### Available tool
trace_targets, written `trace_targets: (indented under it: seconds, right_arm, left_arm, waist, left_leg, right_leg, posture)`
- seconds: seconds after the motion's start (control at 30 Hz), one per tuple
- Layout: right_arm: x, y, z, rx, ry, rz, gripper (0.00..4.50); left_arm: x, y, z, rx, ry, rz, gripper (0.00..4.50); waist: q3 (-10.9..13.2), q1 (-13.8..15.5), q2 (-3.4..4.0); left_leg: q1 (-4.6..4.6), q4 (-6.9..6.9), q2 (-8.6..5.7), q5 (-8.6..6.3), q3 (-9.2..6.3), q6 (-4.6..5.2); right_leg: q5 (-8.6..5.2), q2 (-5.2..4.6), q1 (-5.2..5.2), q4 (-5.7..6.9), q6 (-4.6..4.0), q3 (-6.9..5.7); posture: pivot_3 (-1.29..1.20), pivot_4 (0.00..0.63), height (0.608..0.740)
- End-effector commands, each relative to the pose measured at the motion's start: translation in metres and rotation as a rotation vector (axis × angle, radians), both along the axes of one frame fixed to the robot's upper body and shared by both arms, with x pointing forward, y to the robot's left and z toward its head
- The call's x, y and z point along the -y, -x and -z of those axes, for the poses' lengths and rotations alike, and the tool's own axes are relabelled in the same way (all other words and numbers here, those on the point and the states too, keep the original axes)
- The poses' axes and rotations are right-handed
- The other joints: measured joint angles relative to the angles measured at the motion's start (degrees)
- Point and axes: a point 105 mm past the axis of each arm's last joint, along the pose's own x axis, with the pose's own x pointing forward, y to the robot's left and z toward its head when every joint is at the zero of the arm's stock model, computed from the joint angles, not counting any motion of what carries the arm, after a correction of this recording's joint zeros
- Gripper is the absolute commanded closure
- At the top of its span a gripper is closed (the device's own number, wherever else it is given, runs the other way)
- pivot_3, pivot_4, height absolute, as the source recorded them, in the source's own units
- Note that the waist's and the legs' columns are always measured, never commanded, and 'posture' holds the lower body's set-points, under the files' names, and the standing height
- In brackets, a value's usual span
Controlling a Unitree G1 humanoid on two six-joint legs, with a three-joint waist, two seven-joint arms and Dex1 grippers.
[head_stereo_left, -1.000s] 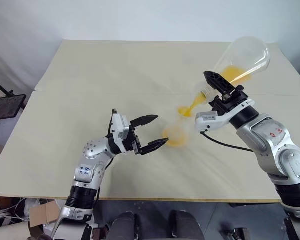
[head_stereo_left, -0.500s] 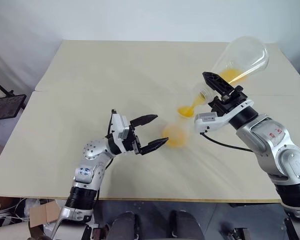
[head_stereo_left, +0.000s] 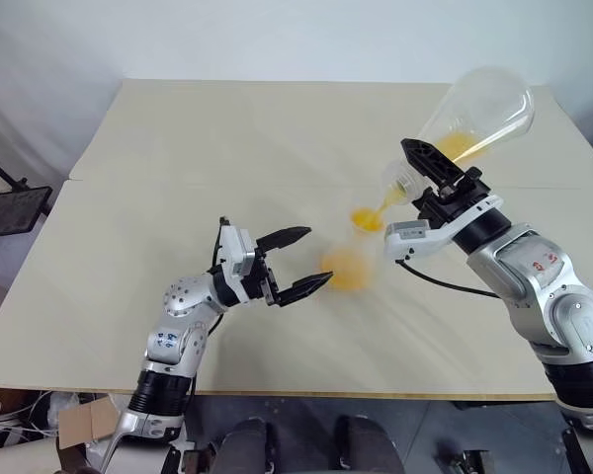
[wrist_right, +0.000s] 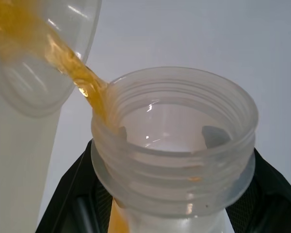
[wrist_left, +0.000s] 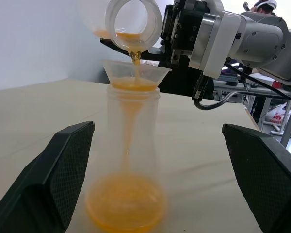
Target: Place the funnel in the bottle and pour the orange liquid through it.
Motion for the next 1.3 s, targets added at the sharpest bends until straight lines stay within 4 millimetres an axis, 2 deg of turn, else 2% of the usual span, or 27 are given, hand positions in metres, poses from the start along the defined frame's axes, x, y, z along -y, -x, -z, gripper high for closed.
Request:
trace_targets:
  seconds: [0.03, 1.3]
  right_arm:
    - [0.0013, 0.0062, -0.0211, 0.087, -0.015, -0.008, 2.02]
    - [-0.0079, 0.0102, -0.0242, 0.134, 0.005, -0.050, 2.02]
  left_arm:
    - [0.0018, 0.0059, -0.0083, 0.050, 0.009, 0.010, 0.00]
    - [0.0021, 0.0064, -0.0091, 0.047, 0.013, 0.004, 0.00]
  waist:
    - [0.00, 0.00, 0.00]
    - [0.00, 0.00, 0.00]
  left_leg:
    - [0.00, 0.00, 0.00, 0.00, 0.00, 0.00]
    - [0.00, 0.00, 0.00, 0.00, 0.00, 0.00]
  right_leg:
    - [0.00, 0.00, 0.00, 0.00, 0.00, 0.00]
    - [0.00, 0.00, 0.00, 0.00, 0.00, 0.00]
  posture:
    - [0.00, 0.150, 0.740]
    - [0.00, 0.150, 0.740]
